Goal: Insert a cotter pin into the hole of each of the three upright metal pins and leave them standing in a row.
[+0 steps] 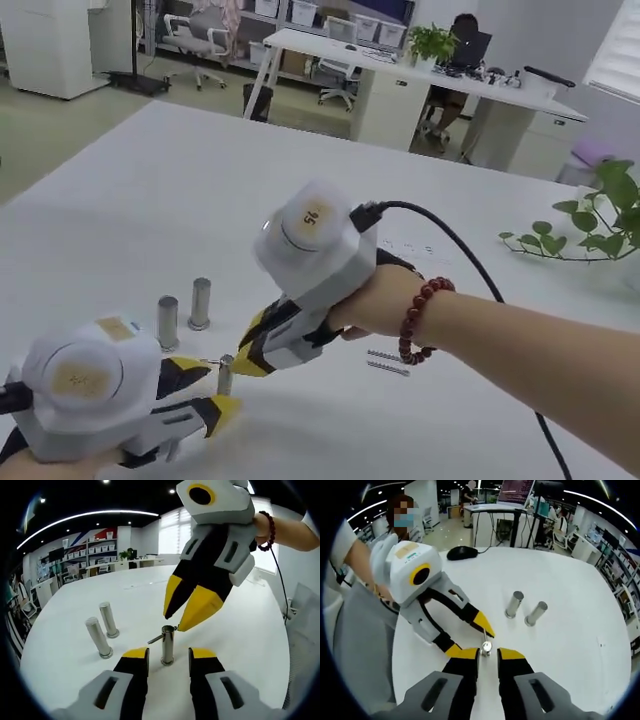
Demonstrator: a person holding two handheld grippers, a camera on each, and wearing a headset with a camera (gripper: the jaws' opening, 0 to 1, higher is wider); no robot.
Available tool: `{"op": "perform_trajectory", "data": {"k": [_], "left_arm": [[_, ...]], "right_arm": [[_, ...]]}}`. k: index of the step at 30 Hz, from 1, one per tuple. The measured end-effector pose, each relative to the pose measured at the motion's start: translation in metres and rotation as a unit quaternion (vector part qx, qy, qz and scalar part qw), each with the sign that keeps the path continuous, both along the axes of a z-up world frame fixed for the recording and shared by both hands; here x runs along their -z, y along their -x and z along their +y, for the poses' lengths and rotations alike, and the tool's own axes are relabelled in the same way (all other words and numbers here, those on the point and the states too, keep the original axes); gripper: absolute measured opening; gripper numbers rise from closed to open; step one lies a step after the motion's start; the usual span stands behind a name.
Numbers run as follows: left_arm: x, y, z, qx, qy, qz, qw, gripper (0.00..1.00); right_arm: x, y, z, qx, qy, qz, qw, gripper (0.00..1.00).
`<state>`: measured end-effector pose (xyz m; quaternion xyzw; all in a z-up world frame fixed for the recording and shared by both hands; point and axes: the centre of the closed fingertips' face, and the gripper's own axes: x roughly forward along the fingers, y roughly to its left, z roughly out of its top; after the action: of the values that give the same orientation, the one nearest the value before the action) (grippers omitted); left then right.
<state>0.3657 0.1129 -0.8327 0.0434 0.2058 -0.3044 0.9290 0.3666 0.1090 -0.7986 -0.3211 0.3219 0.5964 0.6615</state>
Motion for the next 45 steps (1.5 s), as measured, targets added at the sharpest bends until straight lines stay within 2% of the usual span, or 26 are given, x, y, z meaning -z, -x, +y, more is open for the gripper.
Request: {"op": "perform_trajectory", "data": {"k": [6,10,12,17,20,24,30,45], "left_arm": [[-0.006,0.008,0.006,-0.003,0.011,-0.003,0.9999,0.42],[-0.011,0.014,0.012,-0.005,0.02,-0.006,0.9998,0.47],[-0.014,0.017,0.015,-0.009,0.027,-0.003,0.9996,0.51],[-0.019,0.023,0.02,-0.008,0.026,-0.007,0.9996,0.58],[-0.022,0.029,0.023,-0.008,0.028,-0.007,0.9995,0.62],[-0.024,0.033,0.024,-0.009,0.031,-0.005,0.9995,0.67],[-0.029,0.039,0.024,-0.007,0.028,-0.005,0.9996,0.76],[-0.033,0.045,0.025,-0.01,0.035,-0.002,0.9993,0.95]], "right_arm": [[-0.01,-0.005,0.015,0.016,-0.035,0.003,0.9992,0.21],[-0.012,-0.011,0.025,0.02,-0.048,-0.01,0.9986,0.26],[-0.012,-0.013,0.031,0.02,-0.055,-0.009,0.9982,0.27],[-0.013,-0.023,0.044,0.039,-0.077,-0.006,0.9962,0.29],[-0.011,-0.029,0.049,0.048,-0.083,-0.009,0.9953,0.29],[-0.009,-0.036,0.058,0.066,-0.102,-0.002,0.9926,0.31],[-0.002,-0.048,0.068,0.077,-0.113,-0.007,0.9906,0.3],[0.013,-0.058,0.087,0.078,-0.136,-0.001,0.9876,0.27]]}}
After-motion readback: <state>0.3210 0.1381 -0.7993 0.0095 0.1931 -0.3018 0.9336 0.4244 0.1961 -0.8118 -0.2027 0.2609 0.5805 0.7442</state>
